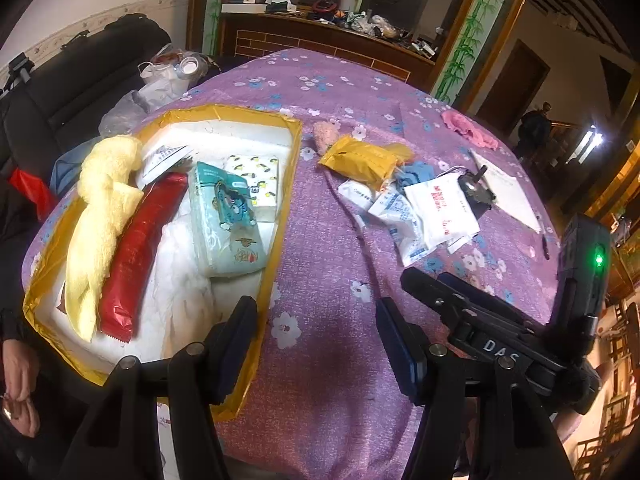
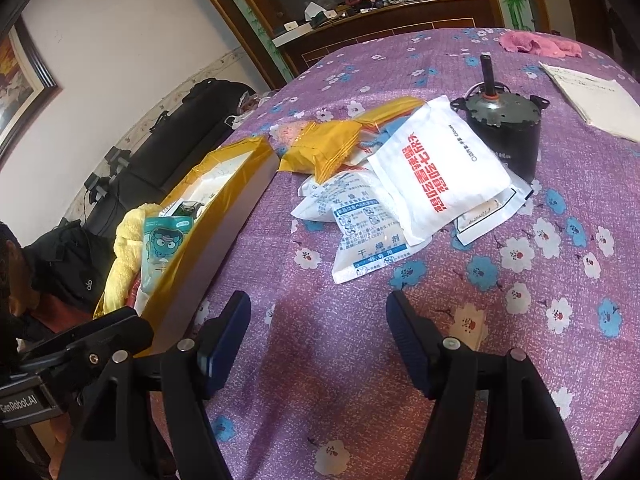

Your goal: Organize soft objects

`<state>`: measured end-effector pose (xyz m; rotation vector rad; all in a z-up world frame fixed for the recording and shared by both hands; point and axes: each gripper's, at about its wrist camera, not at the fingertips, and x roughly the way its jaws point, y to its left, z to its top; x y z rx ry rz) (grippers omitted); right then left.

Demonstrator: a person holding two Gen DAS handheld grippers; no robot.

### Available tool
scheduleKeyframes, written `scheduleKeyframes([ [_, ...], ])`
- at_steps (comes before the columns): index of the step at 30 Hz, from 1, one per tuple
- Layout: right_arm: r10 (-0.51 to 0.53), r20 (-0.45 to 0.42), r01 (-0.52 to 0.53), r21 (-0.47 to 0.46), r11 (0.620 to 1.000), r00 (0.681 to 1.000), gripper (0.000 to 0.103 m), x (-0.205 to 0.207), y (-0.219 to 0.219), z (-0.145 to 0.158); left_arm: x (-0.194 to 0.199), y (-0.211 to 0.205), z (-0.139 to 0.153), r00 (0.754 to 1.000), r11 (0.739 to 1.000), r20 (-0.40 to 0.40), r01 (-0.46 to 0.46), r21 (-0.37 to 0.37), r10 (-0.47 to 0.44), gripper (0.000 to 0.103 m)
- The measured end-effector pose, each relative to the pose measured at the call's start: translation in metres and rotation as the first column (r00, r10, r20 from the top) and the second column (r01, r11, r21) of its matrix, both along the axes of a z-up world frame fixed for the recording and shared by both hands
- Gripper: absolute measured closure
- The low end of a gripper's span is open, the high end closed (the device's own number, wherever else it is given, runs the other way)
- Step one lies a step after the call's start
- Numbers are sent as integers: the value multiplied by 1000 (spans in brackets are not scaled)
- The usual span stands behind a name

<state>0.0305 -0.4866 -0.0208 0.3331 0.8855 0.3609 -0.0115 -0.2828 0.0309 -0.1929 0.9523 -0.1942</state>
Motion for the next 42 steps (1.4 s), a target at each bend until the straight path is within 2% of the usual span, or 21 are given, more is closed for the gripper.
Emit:
scheduleKeyframes([
  [3,3,-6,-3,0,1000,1000,33,1,0,-1,-2,1,5,1000,1000,12,-2,-24,3,38],
  [6,4,-1,-4,-5,1000,1000,33,1,1,0,-3,-1,5,1000,1000,20,16,-10,-16,38],
  [9,9,-2,-9,-19,1000,1000,33,1,3,0,0,-1,2,1000,999,5,7,-37,-7,38],
  [15,-15,4,15,-28,1000,1000,33,1,0,4,4,-5,1,999,998,-2,34,-46,-34,38],
  [20,-24,26,26,-80,996,999,33,10,-10,23,10,-8,3,999,997,-1,51,-65,-51,38],
  [24,-99,26,102,-128,987,995,33,31,-35,26,28,-25,-2,994,989,-32,103,-108,-107,38],
  [27,-159,-26,155,-104,982,987,33,46,-54,11,49,-39,-12,990,986,-59,116,-123,-125,38],
  [30,-176,-54,173,-61,983,983,33,50,-62,4,72,-50,-21,988,982,-84,117,-149,-130,38],
  [35,-183,-45,179,-75,981,982,34,55,-66,13,107,-70,-32,982,978,-133,111,-174,-135,38],
  [38,-187,-1,185,-135,973,982,39,62,-62,22,120,-79,-41,981,979,-143,102,-176,-128,41],
  [39,-193,11,193,-146,970,981,42,63,-61,21,124,-80,-46,980,979,-161,91,-185,-121,46],
  [40,-200,13,200,-140,970,980,49,66,-62,18,129,-79,-54,976,977,-186,73,-203,-111,56],
  [42,-219,2,217,-134,967,976,53,67,-63,9,131,-75,-59,981,971,-169,49,-236,-91,61],
])
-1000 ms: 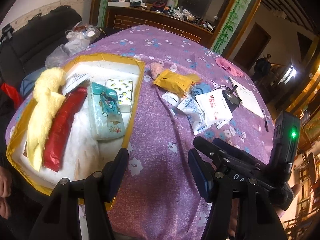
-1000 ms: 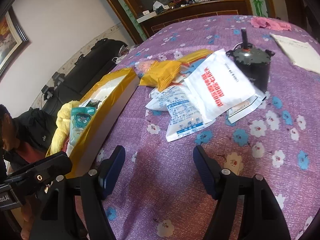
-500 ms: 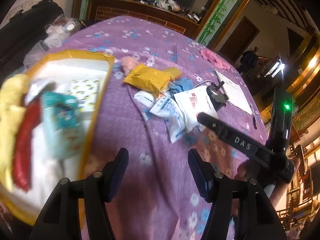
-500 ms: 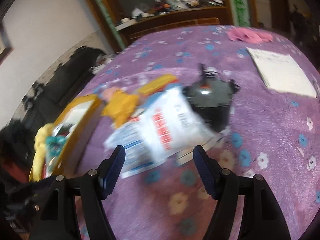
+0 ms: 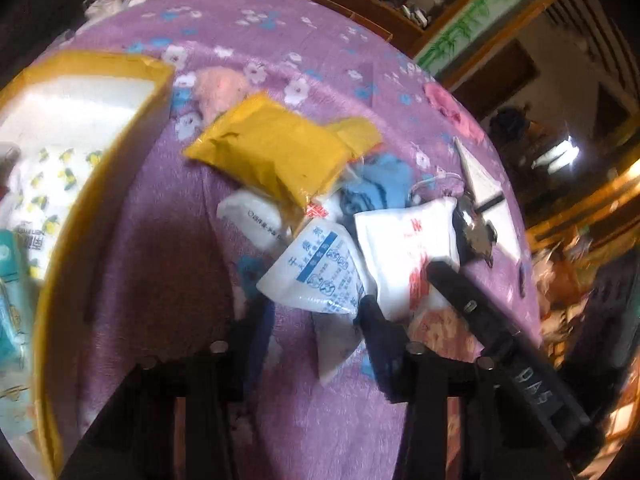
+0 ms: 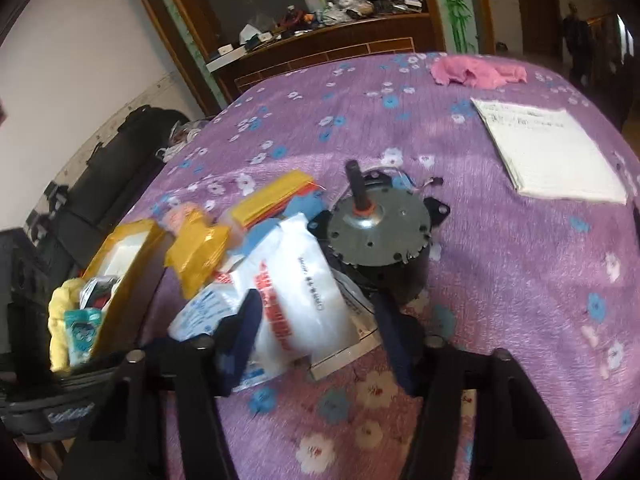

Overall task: Organize soft objects
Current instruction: 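Grasp a white printed packet with the left tool while the right tool carries another packet to the box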

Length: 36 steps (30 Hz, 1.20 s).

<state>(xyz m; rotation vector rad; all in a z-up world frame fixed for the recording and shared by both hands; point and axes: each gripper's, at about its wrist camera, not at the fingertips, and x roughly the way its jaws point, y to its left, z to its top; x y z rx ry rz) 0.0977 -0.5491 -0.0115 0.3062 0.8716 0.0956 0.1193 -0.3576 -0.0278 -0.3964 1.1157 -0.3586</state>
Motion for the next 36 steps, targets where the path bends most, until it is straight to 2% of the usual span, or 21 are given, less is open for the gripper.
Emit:
scheduleKeyframes([
  [2,42,-10,-42,37,998,999,73,2,1,-3,-3,2,-1,1000,1000,6,-8,-10,8,70],
  [3,55,10,-55,33,998,998,74,0,4,0,-4,4,-2,1000,1000,4,-15,-24,15,73],
  [5,61,27,-61,-9,998,998,86,-3,9,4,-9,8,-2,1000,999,3,-15,-41,15,77],
  [10,103,78,-106,42,993,992,101,-13,11,12,-30,29,-1,999,996,-15,-40,-77,39,80],
  [18,150,194,-157,22,987,970,102,-33,24,31,-72,65,28,998,994,22,-51,-100,54,80],
  [21,159,242,-172,35,984,957,102,-42,26,38,-87,82,47,996,992,46,-67,-103,72,80],
  [23,165,289,-176,11,984,943,102,-54,32,44,-94,93,62,993,992,76,-81,-93,88,80],
  [27,199,307,-218,26,976,931,102,-72,54,55,-104,121,85,986,990,126,-98,-99,110,80],
  [31,258,327,-293,63,954,909,102,-73,87,77,-105,150,98,976,985,150,-143,-91,156,80],
  [34,302,325,-345,83,935,896,102,-60,116,89,-101,177,103,966,980,172,-183,-72,193,80],
  [36,317,288,-360,110,926,904,102,-44,139,90,-93,194,101,959,975,178,-216,-46,220,80],
])
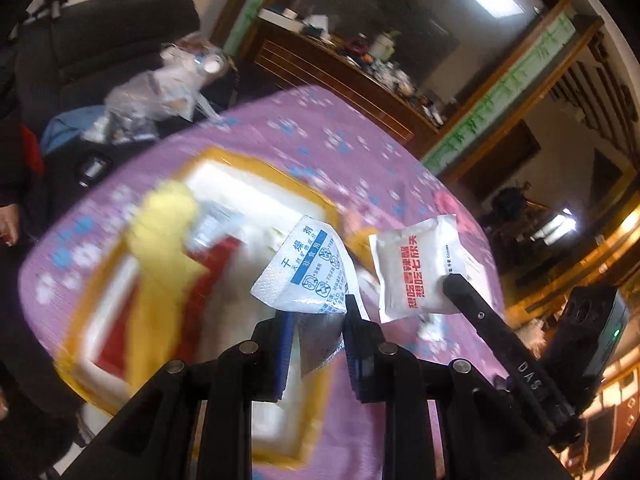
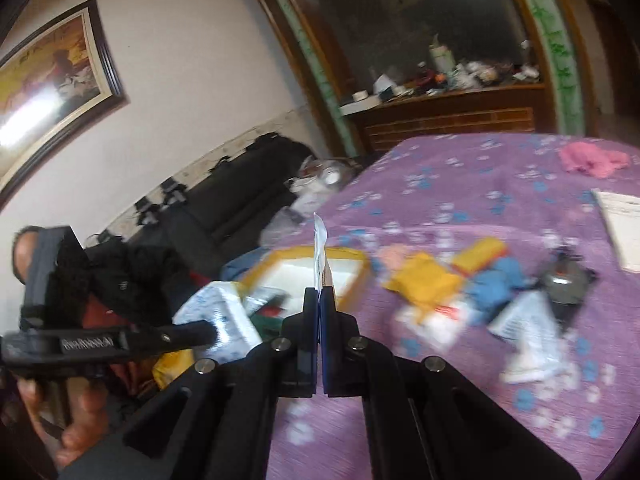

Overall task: Organize soft objects
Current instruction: 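Grasp a white printed packet with the left tool while the right tool carries another packet to the box, then lower both white packets into the foam box and open both tools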

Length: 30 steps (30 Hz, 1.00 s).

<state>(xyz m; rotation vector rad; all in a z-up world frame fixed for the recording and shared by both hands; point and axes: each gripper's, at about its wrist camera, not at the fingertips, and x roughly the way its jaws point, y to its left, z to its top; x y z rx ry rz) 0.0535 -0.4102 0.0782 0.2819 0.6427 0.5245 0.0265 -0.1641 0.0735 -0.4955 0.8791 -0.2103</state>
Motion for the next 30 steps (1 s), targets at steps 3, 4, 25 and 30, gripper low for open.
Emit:
scheduleKeyframes([
  [3,22,-49,-22,7,1000,999,102,23,31,-7,19,22,-5,999,998,-24,-31,46,32,80],
  [4,26,-66,-26,8,1000,997,102,31,38,-10,26,29,-7,999,998,-31,-37,60,39,79],
  [25,-74,-63,63,-153,986,995,46,62,61,-58,103,-11,-46,996,943,-88,56,329,-28,49],
  [30,-79,-18,74,-188,979,997,41,45,52,-50,75,-5,-45,996,956,-92,23,293,4,48],
])
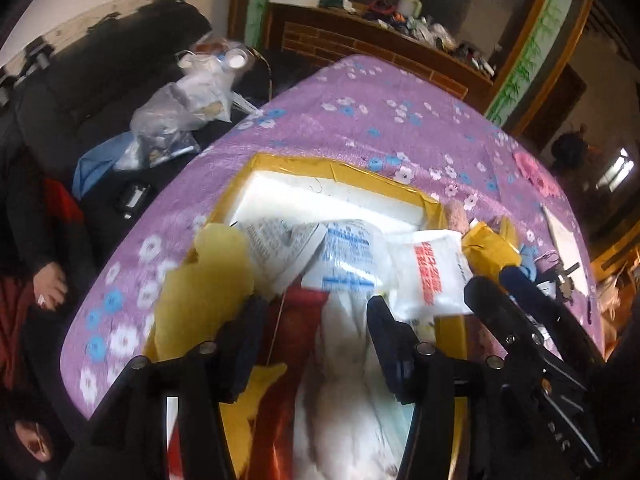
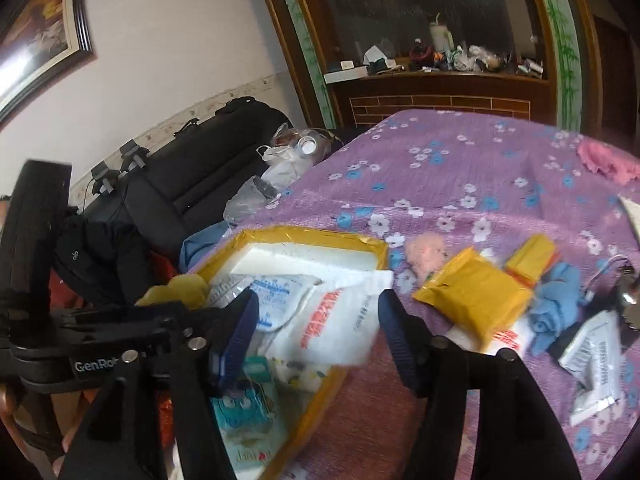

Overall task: Organize soft objects
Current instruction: 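Lower both white packets into the foam box and open both tools, then grasp the white instruction packet with the right tool while the left tool grasps the yellow foil pouch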

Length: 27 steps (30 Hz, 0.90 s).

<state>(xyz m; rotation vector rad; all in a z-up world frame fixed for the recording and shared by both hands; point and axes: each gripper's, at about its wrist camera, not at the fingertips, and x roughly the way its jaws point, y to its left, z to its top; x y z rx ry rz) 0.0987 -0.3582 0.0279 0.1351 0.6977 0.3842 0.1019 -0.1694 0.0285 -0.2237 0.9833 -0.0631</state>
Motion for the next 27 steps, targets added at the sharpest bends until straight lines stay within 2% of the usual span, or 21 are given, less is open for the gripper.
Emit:
scheduleKeyframes([
  [8,-42,-112,37,-53,998,993,41,-37,-60,-13,-68,-47,20,993,999,106,51,-10,-50,48],
  [13,-103,-169,97,-42,994,980,41,-53,-111,-26,-91,-82,21,985,989,111,141,-45,-135,48],
  [21,-245,-221,244,-34,969,944,40,-54,-175,-36,-91,-125,10,972,972,71,229,-49,-225,48],
  [27,-259,-246,251,-61,966,934,38,-22,-182,-38,-83,-129,8,969,968,54,243,-66,-240,48],
])
